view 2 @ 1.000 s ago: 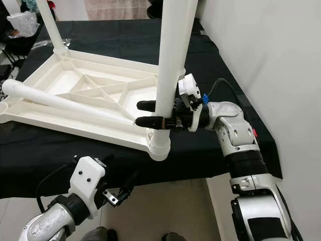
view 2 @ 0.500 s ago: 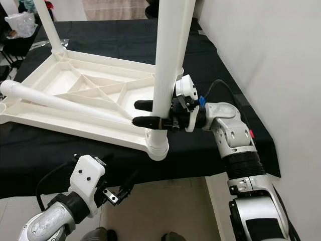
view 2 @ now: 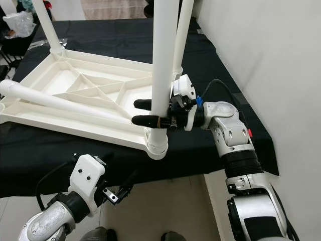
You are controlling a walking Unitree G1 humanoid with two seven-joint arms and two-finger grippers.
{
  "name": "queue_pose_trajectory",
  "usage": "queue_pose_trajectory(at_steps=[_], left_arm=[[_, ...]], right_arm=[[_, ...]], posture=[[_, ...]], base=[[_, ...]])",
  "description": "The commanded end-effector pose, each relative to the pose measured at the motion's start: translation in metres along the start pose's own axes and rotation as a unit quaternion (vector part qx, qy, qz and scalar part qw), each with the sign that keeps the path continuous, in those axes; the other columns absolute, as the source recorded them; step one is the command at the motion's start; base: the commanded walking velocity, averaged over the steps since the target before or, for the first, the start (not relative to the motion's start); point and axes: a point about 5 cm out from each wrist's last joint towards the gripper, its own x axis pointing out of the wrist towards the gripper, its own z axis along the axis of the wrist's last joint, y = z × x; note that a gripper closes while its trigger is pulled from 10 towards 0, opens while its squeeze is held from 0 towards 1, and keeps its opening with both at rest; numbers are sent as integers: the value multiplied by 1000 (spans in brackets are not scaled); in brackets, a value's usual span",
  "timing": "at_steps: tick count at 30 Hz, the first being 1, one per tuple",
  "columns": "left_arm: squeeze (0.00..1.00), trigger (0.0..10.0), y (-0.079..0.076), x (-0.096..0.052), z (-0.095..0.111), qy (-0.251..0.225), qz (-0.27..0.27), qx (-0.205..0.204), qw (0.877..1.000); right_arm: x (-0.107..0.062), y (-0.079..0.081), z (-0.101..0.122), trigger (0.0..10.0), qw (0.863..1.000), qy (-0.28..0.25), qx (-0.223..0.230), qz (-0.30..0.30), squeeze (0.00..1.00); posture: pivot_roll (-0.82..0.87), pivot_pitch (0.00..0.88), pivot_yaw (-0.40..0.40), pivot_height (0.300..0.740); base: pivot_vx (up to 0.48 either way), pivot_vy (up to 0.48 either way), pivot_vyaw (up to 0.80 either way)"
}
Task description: Building children table
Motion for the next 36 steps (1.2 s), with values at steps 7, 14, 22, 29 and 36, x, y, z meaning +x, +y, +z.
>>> queue_pose_trajectory(at_steps=[7, 14, 22, 29, 36], left_arm=[[0, 10000, 2, -1, -4, 12, 3, 1, 1000], [0, 10000, 2, 0, -3, 10, 5, 2, 1000], [0, 10000, 3, 0, -3, 10, 9, 4, 1000], [0, 10000, 2, 0, -4, 10, 9, 5, 1000], [0, 10000, 3, 0, -4, 11, 10, 6, 1000]], right_arm=[[2, -4, -16, 10000, 998, 43, -1, -54, 0], [0, -22, -28, 10000, 984, 52, 8, -169, 0], [5, -26, -32, 10000, 979, 52, 30, -197, 0], [8, -34, -35, 10000, 968, 66, 46, -237, 0], [12, -45, -33, 10000, 953, 44, 55, -296, 0]], posture=[[69, 196, -32, 740], [71, 196, -33, 740], [71, 191, -35, 740], [68, 187, -37, 740], [70, 185, -40, 740]], base=[[0, 0, 0], [0, 0, 0], [0, 0, 0], [0, 0, 0], [0, 0, 0]])
